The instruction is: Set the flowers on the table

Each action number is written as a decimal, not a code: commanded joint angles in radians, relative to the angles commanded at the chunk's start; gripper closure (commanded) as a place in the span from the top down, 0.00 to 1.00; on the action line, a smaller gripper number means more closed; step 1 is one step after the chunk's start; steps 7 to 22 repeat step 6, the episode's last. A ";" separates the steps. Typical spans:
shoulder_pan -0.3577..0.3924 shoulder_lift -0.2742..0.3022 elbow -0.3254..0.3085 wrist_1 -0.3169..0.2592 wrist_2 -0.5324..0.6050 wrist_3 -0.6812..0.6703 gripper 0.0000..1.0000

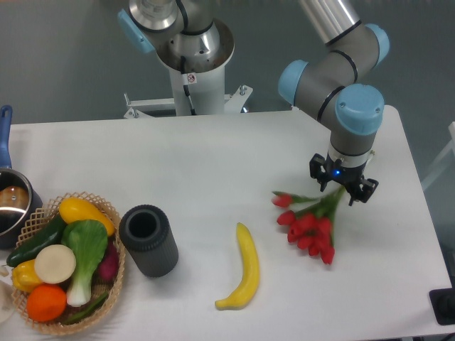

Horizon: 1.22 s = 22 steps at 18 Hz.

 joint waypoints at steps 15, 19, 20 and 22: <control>0.075 0.014 0.014 0.020 -0.089 0.009 1.00; 0.075 0.014 0.014 0.020 -0.089 0.009 1.00; 0.075 0.014 0.014 0.020 -0.089 0.009 1.00; 0.075 0.014 0.014 0.020 -0.089 0.009 1.00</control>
